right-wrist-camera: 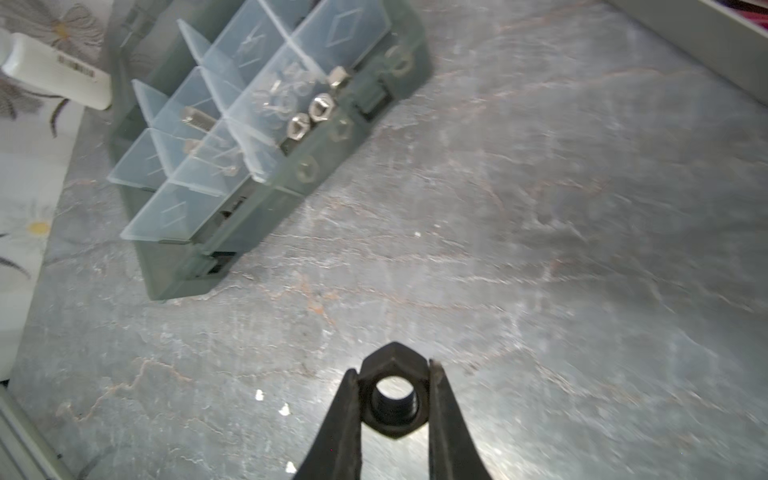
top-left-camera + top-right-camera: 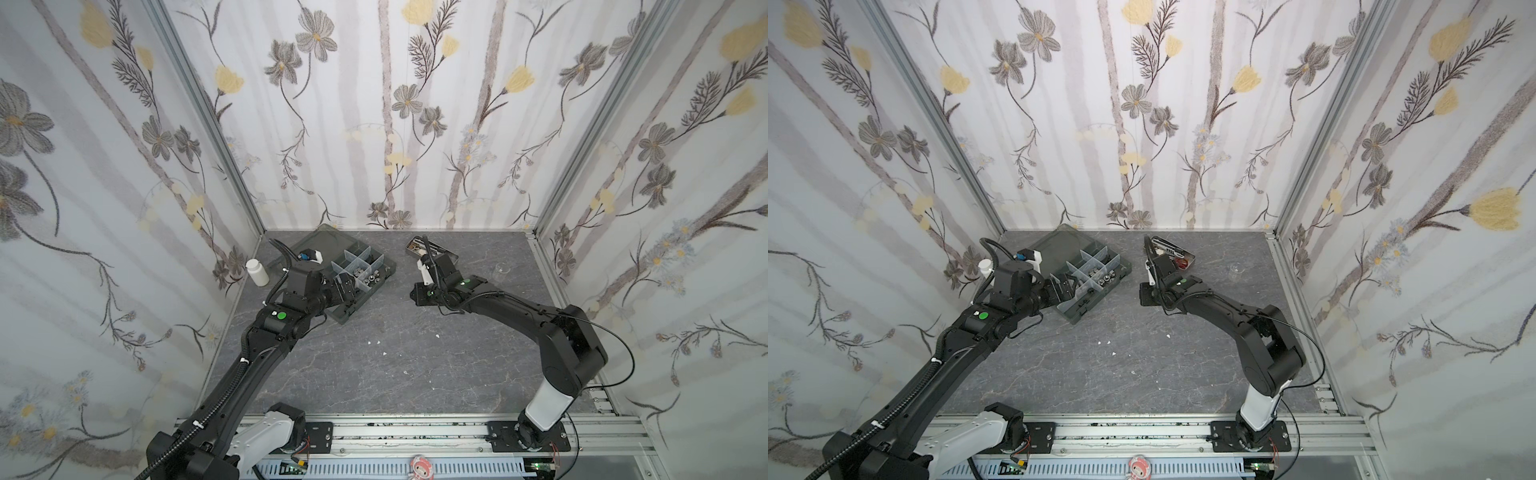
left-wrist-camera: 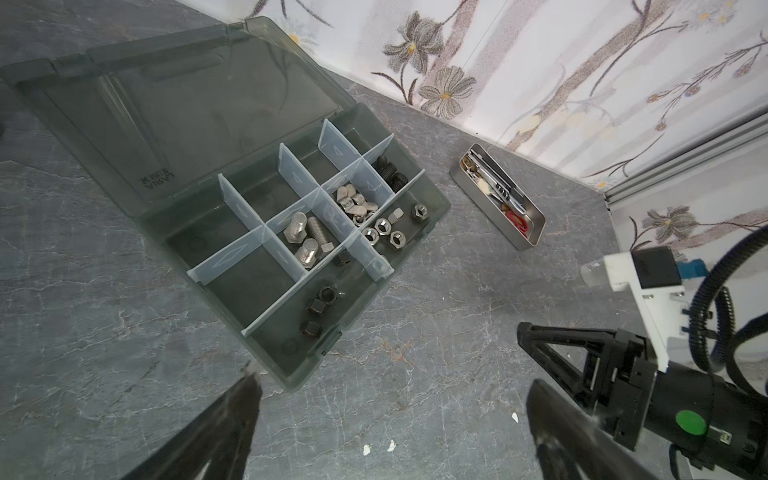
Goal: Sort the screws and nuts into containers
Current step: 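Carry the black nut with the right gripper into the organizer and open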
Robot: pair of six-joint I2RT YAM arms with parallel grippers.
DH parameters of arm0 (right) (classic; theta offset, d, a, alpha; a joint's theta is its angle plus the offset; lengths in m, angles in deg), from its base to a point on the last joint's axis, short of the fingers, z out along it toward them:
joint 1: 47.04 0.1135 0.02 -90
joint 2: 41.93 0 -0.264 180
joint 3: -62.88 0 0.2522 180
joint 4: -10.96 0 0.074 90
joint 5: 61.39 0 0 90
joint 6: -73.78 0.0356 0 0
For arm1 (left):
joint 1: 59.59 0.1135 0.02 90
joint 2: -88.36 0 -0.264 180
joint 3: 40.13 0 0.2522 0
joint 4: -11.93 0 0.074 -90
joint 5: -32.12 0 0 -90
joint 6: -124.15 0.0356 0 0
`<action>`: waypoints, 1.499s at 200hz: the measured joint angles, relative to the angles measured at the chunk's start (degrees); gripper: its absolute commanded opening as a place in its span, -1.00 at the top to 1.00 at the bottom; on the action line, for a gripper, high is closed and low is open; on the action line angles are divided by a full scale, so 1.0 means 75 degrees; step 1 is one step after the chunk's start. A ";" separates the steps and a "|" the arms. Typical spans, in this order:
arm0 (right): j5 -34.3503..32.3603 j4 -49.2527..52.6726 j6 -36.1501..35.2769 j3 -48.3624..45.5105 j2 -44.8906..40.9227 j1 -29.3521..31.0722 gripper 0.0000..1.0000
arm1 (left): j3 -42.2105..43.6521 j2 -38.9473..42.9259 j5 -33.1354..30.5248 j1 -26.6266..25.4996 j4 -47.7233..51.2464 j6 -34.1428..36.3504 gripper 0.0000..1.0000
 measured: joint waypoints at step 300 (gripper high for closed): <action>0.1597 -0.0562 0.0117 0.4852 0.4450 0.1122 0.07 | 0.1172 0.0140 0.0411 0.0892 -0.0385 0.0318 -1.00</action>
